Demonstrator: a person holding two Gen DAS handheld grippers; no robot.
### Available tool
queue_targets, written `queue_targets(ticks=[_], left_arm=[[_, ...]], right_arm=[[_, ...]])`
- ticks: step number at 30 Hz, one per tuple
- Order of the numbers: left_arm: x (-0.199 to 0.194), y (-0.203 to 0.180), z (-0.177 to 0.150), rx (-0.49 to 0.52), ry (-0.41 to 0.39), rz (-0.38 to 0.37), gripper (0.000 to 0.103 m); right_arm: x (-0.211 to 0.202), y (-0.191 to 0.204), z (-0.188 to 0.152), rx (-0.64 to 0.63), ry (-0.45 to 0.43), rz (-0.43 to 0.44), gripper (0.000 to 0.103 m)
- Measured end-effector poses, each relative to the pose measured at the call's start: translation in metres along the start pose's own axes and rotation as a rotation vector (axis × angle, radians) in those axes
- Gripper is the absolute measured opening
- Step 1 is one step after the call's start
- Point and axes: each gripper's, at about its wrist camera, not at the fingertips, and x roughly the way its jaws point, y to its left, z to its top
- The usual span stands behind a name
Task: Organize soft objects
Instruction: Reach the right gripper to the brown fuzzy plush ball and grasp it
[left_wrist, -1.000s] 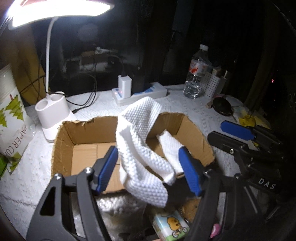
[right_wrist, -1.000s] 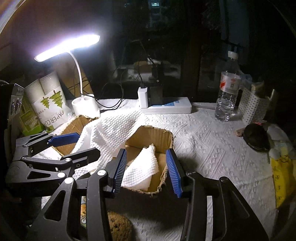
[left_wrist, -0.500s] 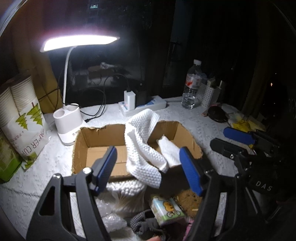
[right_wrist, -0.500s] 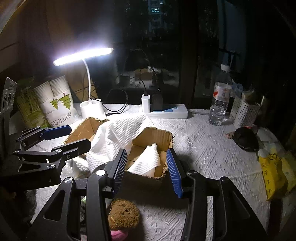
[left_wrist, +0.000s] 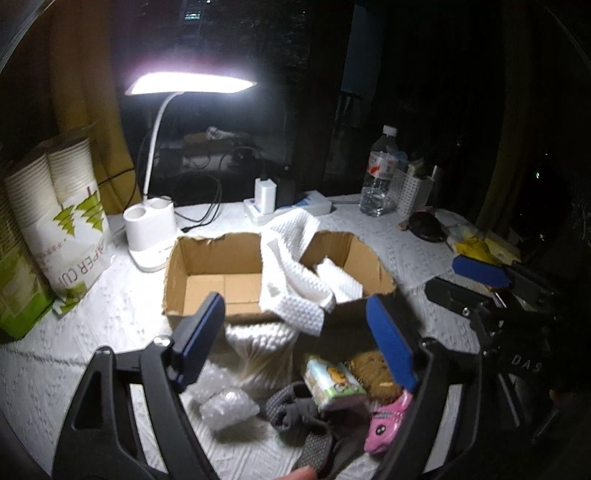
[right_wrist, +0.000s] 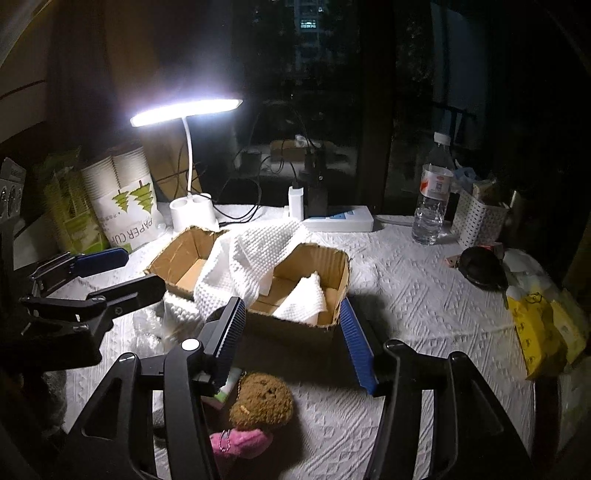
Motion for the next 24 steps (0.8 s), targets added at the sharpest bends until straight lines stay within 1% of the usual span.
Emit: queue_targets(ticks=[11,18,24], left_arm=[[0.0,0.01,-0.036,-0.021,0.045,0.015,0.081],[0.009,0.012,-0.054,-0.033,0.085,0.021,0.081],[0.019,0.01,-0.066,-0.036,0.114,0.022,0.081]], right_arm=[[0.011,0.009,-0.031,0.006,0.059,0.014,0.057],[0.03,0.011,-0.052,0.015,0.12,0.038,0.057],[0.048,0.013,-0.062,0.03,0.169,0.074,0.057]])
